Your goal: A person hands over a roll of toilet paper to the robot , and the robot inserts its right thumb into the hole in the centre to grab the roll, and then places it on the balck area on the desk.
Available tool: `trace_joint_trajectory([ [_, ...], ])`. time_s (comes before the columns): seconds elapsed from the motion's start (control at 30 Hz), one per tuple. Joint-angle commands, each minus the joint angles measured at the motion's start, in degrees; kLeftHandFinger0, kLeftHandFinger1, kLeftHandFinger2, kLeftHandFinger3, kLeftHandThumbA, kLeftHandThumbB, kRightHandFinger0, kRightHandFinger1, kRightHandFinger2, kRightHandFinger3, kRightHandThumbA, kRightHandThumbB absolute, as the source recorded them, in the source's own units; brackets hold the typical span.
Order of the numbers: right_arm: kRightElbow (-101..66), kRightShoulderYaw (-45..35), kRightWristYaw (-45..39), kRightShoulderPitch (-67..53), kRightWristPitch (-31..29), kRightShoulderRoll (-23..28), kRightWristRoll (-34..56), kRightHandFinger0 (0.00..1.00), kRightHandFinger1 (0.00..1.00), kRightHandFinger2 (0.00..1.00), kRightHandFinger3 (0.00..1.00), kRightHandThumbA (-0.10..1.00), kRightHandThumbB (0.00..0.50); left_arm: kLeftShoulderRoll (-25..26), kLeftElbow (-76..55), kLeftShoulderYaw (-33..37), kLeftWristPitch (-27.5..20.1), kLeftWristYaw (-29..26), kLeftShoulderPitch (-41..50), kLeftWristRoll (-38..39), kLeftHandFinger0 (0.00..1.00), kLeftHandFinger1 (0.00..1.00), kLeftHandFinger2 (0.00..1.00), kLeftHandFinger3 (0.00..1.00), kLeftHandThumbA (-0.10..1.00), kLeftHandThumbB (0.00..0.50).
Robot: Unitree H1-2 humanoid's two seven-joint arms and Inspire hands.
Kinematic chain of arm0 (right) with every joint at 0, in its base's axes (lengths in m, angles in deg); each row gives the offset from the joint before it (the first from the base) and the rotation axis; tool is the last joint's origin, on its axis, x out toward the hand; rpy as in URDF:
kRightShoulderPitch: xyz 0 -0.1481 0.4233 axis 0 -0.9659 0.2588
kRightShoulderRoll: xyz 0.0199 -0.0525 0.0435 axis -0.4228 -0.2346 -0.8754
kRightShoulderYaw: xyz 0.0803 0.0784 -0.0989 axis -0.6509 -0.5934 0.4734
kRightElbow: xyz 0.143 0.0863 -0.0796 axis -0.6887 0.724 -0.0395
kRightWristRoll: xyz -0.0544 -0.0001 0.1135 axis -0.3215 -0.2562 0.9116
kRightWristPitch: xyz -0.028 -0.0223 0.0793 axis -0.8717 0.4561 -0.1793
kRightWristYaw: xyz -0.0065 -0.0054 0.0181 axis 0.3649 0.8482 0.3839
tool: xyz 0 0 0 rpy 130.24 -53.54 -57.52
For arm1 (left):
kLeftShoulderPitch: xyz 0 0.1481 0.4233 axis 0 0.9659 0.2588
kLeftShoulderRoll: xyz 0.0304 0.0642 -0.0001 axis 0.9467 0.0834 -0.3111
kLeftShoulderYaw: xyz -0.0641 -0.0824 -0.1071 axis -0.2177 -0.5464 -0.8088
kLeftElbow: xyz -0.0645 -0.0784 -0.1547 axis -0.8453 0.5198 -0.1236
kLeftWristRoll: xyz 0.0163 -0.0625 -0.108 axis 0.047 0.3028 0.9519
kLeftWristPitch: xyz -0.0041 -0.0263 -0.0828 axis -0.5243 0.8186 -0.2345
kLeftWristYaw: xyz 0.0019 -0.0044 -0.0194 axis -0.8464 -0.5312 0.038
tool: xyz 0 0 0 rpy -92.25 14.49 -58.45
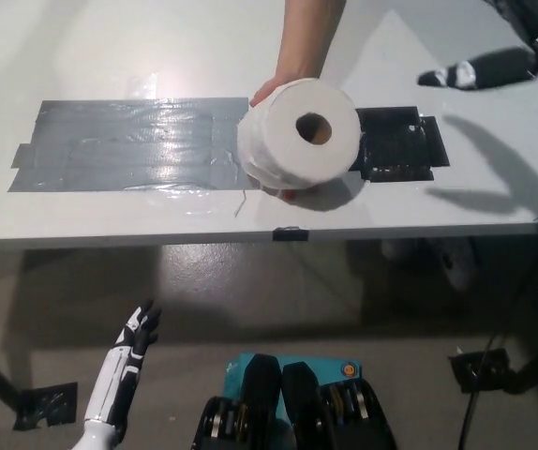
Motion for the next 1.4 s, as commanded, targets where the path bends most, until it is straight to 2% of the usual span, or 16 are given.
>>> trace_joint_trajectory([
  [0.0, 5.17, 2.75, -3.43, 6.91, 3.18, -1.36, -2.87, 1.00, 1.00, 1.00, 1.00, 1.00, 0.384, 0.79, -1.57, 0.41, 0.06, 1.48, -0.62, 0.22, 1.00, 1.00, 1.00, 1.00, 1.00, 0.248],
  [0.17, 16.09, 7.19, -4.06, 12.34, -0.66, -5.07, -6.10, 1.00, 1.00, 1.00, 1.00, 1.00, 0.382, 0.91, -1.07, 0.53, 0.02, 1.69, -1.04, -0.44, 1.00, 1.00, 1.00, 1.00, 1.00, 0.267],
  [0.23, 20.41, 8.84, -3.55, 13.85, -4.03, -6.37, -7.87, 1.00, 1.00, 1.00, 1.00, 1.00, 0.341, 1.05, -0.94, 0.66, -0.50, 1.52, -1.08, -1.17, 1.00, 1.00, 1.00, 1.00, 1.00, 0.265],
  [0.27, 23.61, 10.14, -2.82, 15.25, -3.88, -7.68, -9.35, 1.00, 1.00, 1.00, 1.00, 1.00, 0.362, 0.97, -0.82, 0.60, -0.58, 1.46, -1.09, -1.09, 1.00, 1.00, 1.00, 1.00, 1.00, 0.268],
  [0.37, 30.02, 11.74, -3.04, 17.29, -7.59, -9.49, -10.56, 1.00, 1.00, 1.00, 1.00, 1.00, 0.330, 0.83, -1.18, 0.64, -0.58, 1.27, -0.83, -1.47, 1.00, 1.00, 1.00, 1.00, 1.00, 0.268],
  [0.5, 36.85, 12.26, -1.27, 19.06, -7.68, -12.22, -11.81, 1.00, 1.00, 1.00, 1.00, 1.00, 0.354, 0.84, -1.93, 0.47, 0.91, 1.83, -0.56, -0.84, 1.00, 1.00, 1.00, 1.00, 1.00, 0.295],
  [0.6, 39.81, 13.13, -1.00, 19.70, -8.75, -13.30, -13.45, 1.00, 1.00, 1.00, 1.00, 1.00, 0.337, 0.76, -1.97, 0.41, 0.96, 1.82, -0.55, -1.02, 1.00, 1.00, 1.00, 1.00, 1.00, 0.283],
  [0.67, 41.32, 13.69, 0.07, 20.07, -7.08, -14.74, -14.80, 1.00, 1.00, 1.00, 1.00, 1.00, 0.375, 0.71, -2.09, 0.43, 1.16, 1.87, -0.46, -0.99, 1.00, 1.00, 1.00, 1.00, 1.00, 0.275],
  [0.77, 43.19, 13.46, 0.63, 20.24, -7.58, -15.89, -15.20, 1.00, 1.00, 1.00, 1.00, 1.00, 0.389, 0.71, -1.87, 0.51, 0.92, 1.79, -0.41, -1.14, 1.00, 1.00, 1.00, 1.00, 1.00, 0.275],
  [0.83, 44.27, 14.10, 0.85, 20.07, -8.25, -16.31, -16.50, 1.00, 1.00, 1.00, 1.00, 1.00, 0.429, 0.61, -2.26, 0.61, 1.37, 1.78, -0.02, -1.28, 1.00, 1.00, 1.00, 1.00, 1.00, 0.281],
  [1.17, 44.71, 13.26, 0.74, 19.73, -8.11, -16.76, -18.02, 1.00, 1.00, 1.00, 1.00, 1.00, 0.414, 0.87, -2.11, 0.62, 0.84, 1.73, -0.08, -1.55, 1.00, 1.00, 1.00, 1.00, 1.00, 0.283],
  [1.33, 45.45, 13.22, 2.21, 20.07, -8.61, -17.95, -19.29, 1.00, 1.00, 1.00, 1.00, 1.00, 0.423, 0.82, -2.02, 0.67, 0.36, 1.94, 0.07, -1.13, 1.00, 1.00, 1.00, 1.00, 1.00, 0.274],
  [1.37, 46.22, 13.38, 3.01, 20.39, -9.70, -18.43, -19.72, 1.00, 1.00, 1.00, 1.00, 1.00, 0.422, 0.72, -2.07, 0.61, 0.56, 1.96, 0.07, -0.94, 1.00, 1.00, 1.00, 1.00, 1.00, 0.284],
])
